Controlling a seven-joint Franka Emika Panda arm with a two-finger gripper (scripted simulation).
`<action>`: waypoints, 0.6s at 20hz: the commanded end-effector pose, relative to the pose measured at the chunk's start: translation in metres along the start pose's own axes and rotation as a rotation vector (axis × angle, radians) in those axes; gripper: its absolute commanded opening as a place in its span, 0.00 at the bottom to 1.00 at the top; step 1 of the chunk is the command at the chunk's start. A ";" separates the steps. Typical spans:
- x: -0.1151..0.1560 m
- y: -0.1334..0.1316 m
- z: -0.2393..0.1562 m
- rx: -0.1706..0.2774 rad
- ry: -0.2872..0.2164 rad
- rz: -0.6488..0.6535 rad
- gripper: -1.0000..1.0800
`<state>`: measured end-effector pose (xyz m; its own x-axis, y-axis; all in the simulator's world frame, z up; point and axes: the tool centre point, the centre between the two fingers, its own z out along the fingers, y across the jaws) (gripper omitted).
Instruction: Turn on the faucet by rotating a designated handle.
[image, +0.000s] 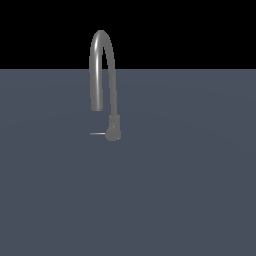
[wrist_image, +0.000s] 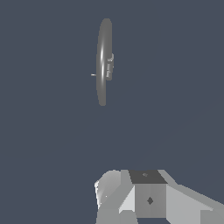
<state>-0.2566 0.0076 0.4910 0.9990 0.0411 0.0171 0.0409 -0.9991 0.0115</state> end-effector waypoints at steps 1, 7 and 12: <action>0.000 0.000 0.000 0.000 0.000 0.000 0.00; 0.007 -0.004 0.004 -0.035 -0.001 -0.038 0.00; 0.022 -0.014 0.012 -0.116 -0.005 -0.124 0.00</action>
<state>-0.2400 0.0188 0.4819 0.9908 0.1351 0.0084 0.1335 -0.9857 0.1025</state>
